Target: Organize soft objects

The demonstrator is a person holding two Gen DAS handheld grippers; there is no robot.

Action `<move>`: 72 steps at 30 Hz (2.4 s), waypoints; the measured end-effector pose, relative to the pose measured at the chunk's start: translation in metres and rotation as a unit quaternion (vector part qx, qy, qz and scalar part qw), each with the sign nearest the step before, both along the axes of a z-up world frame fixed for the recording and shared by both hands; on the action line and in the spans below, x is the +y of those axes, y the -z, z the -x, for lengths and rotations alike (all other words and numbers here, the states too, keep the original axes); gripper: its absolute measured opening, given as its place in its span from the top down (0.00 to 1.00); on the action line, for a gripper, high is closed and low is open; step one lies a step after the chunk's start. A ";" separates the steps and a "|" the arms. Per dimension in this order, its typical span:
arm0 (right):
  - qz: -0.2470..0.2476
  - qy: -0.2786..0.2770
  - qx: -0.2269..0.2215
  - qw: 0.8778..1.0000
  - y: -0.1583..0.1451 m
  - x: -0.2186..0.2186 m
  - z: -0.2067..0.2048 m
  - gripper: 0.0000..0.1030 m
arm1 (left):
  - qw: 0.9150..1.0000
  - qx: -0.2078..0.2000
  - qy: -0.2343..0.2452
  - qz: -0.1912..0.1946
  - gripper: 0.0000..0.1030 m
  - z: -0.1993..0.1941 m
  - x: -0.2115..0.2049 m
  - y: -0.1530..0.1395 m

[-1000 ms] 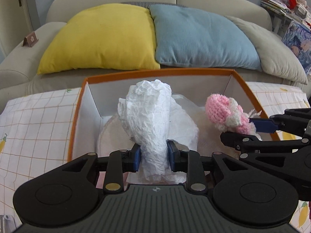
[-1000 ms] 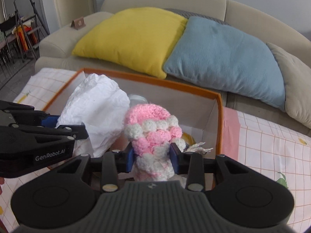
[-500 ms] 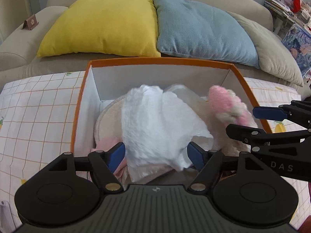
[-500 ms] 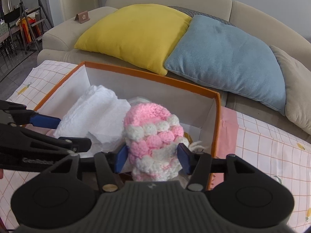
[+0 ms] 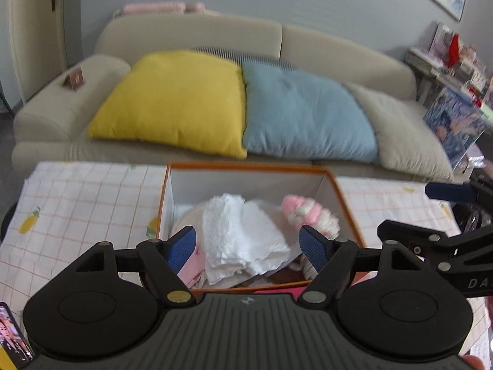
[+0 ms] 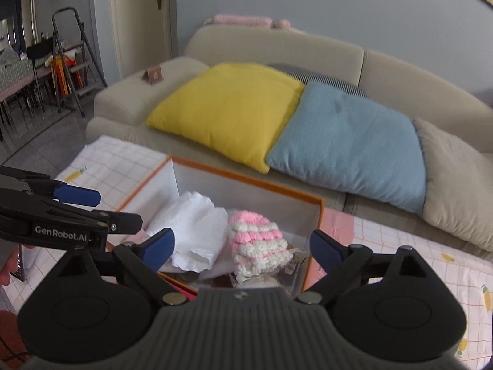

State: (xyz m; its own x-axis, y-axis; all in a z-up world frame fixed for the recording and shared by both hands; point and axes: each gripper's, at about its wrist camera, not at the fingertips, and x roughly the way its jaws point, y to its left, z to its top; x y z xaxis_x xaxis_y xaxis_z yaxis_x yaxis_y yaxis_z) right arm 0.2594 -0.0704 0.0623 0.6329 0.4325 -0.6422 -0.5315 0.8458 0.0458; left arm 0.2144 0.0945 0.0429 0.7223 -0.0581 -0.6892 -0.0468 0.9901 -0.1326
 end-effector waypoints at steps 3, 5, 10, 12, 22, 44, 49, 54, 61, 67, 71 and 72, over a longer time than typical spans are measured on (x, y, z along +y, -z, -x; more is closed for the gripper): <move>-0.027 0.014 -0.027 0.999 -0.023 -0.023 0.029 0.08 | 0.998 -0.058 0.010 0.008 0.13 0.032 -0.014 -0.029; -0.043 0.020 -0.046 0.998 -0.035 -0.037 0.051 0.08 | 0.996 -0.089 0.014 0.002 0.13 0.053 -0.025 -0.042; -0.038 0.037 -0.091 0.994 -0.054 -0.070 0.110 0.07 | 0.989 -0.148 0.022 -0.014 0.13 0.103 -0.055 -0.063; -0.035 0.037 -0.093 0.994 -0.057 -0.083 0.130 0.07 | 0.986 -0.162 0.029 -0.023 0.13 0.118 -0.065 -0.066; -0.055 0.120 -0.084 0.988 -0.034 -0.135 0.214 0.03 | 0.993 -0.109 0.047 -0.017 0.13 0.164 -0.103 -0.029; -0.020 0.232 -0.053 0.971 0.057 -0.134 0.252 0.03 | 0.999 -0.037 0.018 -0.011 0.13 0.205 -0.101 0.047; -0.017 0.232 -0.050 0.971 0.058 -0.134 0.252 0.03 | 0.999 -0.032 0.021 -0.013 0.13 0.203 -0.103 0.047; -0.018 0.234 -0.049 0.971 0.058 -0.135 0.251 0.03 | 0.999 -0.030 0.022 -0.013 0.13 0.203 -0.104 0.047; -0.019 0.236 -0.046 0.971 0.057 -0.136 0.252 0.03 | 0.999 -0.025 0.022 -0.013 0.13 0.204 -0.104 0.050; -0.021 0.238 -0.044 0.970 0.058 -0.137 0.252 0.03 | 0.999 -0.023 0.025 -0.014 0.13 0.205 -0.105 0.050; -0.020 0.238 -0.044 0.970 0.058 -0.137 0.253 0.03 | 0.999 -0.022 0.026 -0.014 0.13 0.205 -0.105 0.050; -0.020 0.237 -0.044 0.970 0.058 -0.137 0.253 0.03 | 0.999 -0.022 0.026 -0.014 0.13 0.205 -0.105 0.050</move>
State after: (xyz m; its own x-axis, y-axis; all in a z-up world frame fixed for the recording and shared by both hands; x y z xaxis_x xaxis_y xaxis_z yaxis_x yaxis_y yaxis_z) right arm 0.0066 -0.2071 0.0044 0.8182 0.1028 -0.5657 -0.0857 0.9947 0.0567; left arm 0.0095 -0.0107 -0.0074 0.7480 -0.0777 -0.6591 0.0108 0.9944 -0.1050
